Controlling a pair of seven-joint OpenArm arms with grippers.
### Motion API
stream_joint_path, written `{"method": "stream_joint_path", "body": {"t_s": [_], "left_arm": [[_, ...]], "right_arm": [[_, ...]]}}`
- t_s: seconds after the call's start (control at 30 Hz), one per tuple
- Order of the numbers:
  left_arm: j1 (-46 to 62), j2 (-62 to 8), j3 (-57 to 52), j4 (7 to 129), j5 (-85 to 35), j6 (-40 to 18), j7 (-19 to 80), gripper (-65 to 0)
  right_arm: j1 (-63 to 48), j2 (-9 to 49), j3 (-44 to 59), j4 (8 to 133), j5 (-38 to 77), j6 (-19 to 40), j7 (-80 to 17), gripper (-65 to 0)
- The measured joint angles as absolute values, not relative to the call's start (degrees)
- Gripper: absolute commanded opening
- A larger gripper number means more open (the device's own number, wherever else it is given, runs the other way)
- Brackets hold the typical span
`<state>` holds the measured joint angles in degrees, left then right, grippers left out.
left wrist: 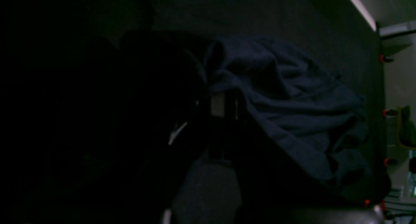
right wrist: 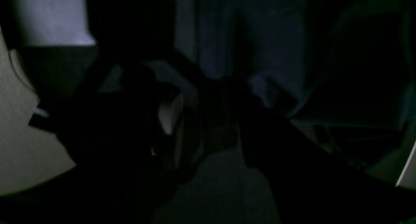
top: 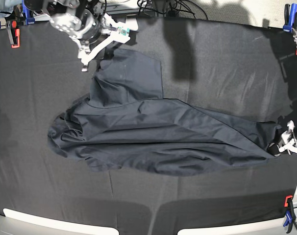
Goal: Layout the t-shirt on the table in an organized manner, then fold the t-shirt properly
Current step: 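Grasp a shirt edge with the right gripper, keep left gripper holding, then lift and pull the shirt edge away from the left gripper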
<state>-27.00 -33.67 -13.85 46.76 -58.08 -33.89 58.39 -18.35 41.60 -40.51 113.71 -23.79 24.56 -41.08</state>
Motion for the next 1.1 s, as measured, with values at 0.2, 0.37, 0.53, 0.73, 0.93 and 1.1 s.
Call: {"method": "stream_joint_path", "body": {"t_s": [0.2,0.37,0.53,0.73,0.93,1.1], "left_arm": [[-27.0,-33.67,-13.85,46.76,-58.08,-33.91,58.37,-65.0],[-27.0,-33.67,-13.85,46.76,-58.08,-33.91,58.37,-65.0],[-27.0,-33.67,-13.85,46.76,-58.06,-33.91,58.37,-65.0],[-26.98,-33.67,-13.85,46.76,-58.08,-33.91,58.35,-65.0],[-27.0,-33.67,-13.85,46.76,-58.08,-33.91,58.37,-65.0],[-27.03,-33.67,-13.85,46.76,-58.17,-33.89,59.55,-65.0]], "right_arm": [[-16.71,40.34,-40.51,110.39,-26.02,22.65,-39.83,-39.1],[-16.84,39.81,-40.53,109.91,-26.35,21.58,-39.7,-51.3],[-17.02,39.81,-40.91,110.21,-25.93,21.54,-40.1,-65.0],[-18.65,40.36,-40.88,115.87,-26.22,21.58,-43.46,-65.0],[-20.47,40.47,-40.82,123.0,-26.65,20.84,-49.12,-65.0],[-24.93,42.85,-40.84,126.13,-26.59,20.67,-50.83,-65.0]]}}
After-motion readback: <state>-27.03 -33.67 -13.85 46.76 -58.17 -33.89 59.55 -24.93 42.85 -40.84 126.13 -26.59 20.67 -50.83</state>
